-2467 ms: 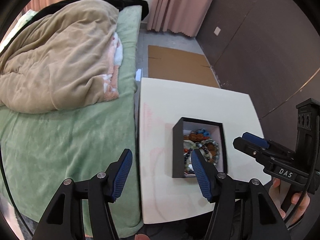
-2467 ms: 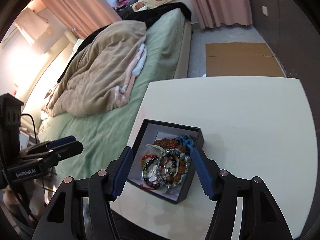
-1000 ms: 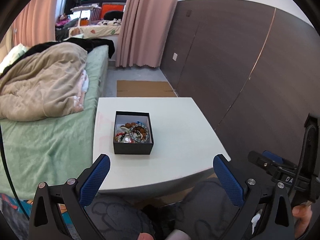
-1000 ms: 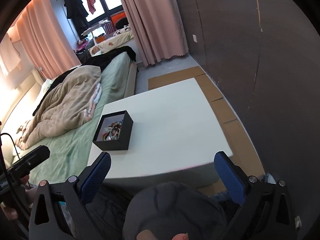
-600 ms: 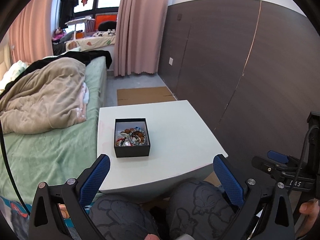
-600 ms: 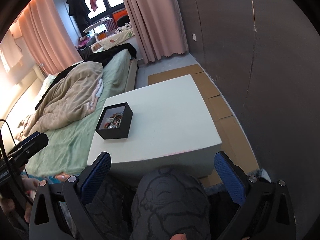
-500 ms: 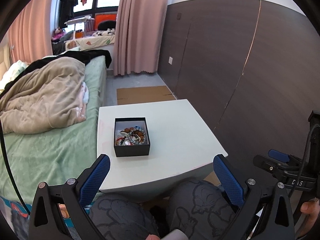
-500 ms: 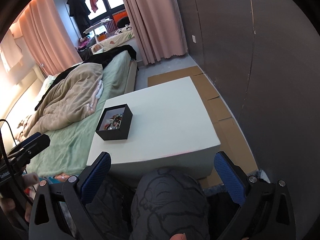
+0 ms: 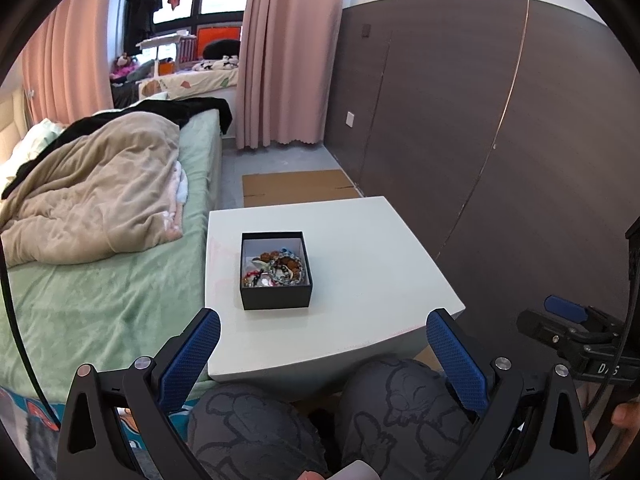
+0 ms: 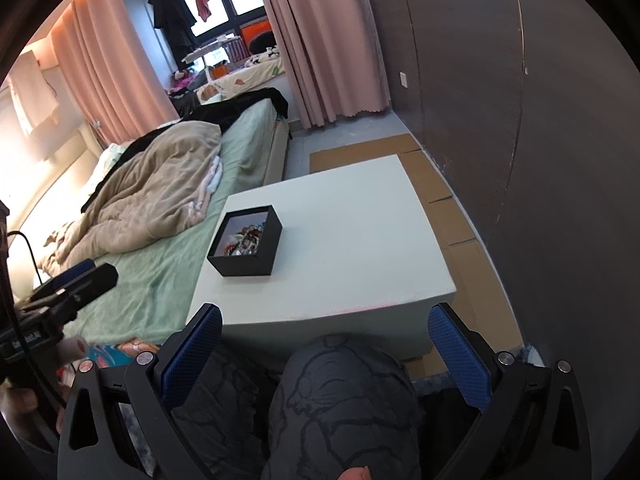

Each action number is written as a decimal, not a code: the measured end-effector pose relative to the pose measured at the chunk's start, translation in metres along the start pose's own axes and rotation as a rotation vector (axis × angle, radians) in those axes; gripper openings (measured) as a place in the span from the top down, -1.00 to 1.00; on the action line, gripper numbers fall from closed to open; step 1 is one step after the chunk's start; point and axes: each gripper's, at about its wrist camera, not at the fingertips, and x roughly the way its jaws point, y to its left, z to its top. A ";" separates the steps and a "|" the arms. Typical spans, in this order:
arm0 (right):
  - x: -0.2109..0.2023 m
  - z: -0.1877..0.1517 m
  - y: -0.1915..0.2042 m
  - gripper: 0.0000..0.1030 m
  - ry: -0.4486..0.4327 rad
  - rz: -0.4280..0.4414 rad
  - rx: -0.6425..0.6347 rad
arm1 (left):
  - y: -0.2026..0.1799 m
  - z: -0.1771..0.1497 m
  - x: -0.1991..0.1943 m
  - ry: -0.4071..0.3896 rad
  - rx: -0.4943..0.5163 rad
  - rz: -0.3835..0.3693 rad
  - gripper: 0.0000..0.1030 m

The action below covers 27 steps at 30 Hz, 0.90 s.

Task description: Organize jewelry

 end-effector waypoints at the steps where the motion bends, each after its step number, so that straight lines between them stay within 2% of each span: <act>1: -0.002 0.000 -0.001 -1.00 -0.003 -0.003 0.001 | 0.000 0.000 0.000 0.000 -0.001 -0.001 -0.99; 15: -0.003 0.002 -0.013 -1.00 -0.008 0.024 0.033 | 0.001 -0.003 -0.002 -0.005 0.009 -0.012 -0.99; 23: -0.007 0.000 -0.020 -1.00 -0.029 0.013 0.062 | 0.003 -0.004 0.000 -0.014 0.024 0.042 -0.99; 27: -0.011 0.001 -0.024 -1.00 -0.039 0.006 0.078 | 0.006 -0.004 0.000 -0.016 0.013 0.042 -0.99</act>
